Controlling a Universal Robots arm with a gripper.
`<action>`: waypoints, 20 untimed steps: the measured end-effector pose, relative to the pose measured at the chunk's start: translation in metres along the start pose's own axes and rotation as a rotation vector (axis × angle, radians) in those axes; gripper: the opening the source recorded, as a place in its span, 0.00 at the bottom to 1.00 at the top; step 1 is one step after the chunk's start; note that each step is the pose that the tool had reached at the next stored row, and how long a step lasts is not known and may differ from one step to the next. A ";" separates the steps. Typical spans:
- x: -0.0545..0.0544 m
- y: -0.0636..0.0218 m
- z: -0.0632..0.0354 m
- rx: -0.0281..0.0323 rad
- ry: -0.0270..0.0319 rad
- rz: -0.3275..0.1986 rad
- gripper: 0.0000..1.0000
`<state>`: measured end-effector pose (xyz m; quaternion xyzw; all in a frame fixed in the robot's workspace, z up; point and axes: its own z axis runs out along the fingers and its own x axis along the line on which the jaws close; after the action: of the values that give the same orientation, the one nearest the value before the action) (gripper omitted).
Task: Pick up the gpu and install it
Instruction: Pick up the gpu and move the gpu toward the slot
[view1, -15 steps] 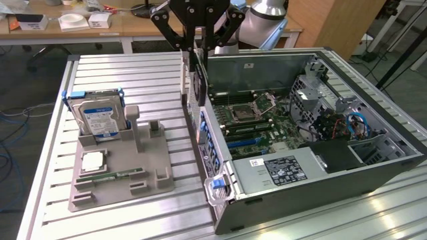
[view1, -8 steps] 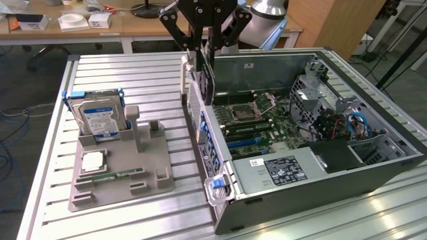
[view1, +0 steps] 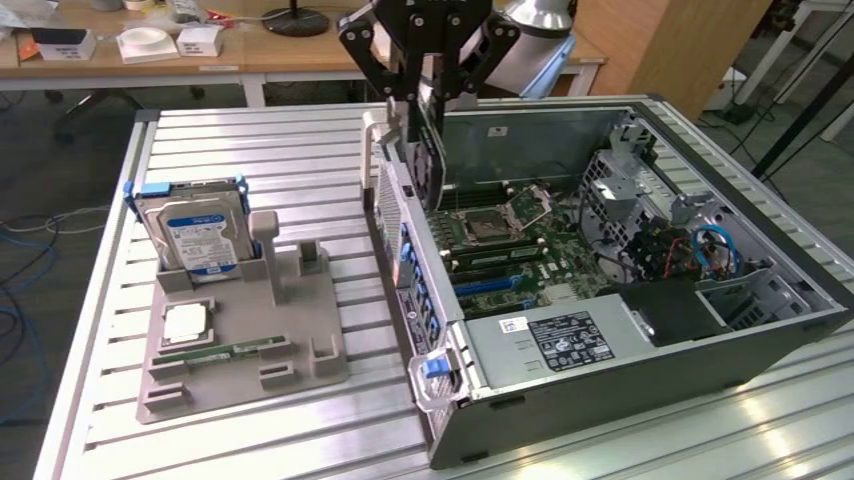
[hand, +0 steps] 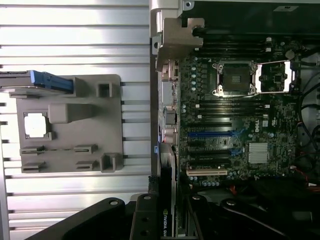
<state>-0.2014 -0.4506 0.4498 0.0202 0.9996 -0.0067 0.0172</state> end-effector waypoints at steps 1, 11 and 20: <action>-0.002 0.0001 0.0001 0.0000 0.0000 0.000 0.26; -0.018 0.0007 0.0006 0.0000 0.0000 0.000 0.26; -0.032 0.0013 0.0011 0.0000 0.0000 0.000 0.26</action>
<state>-0.1694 -0.4506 0.4498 0.0200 0.9996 -0.0067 0.0172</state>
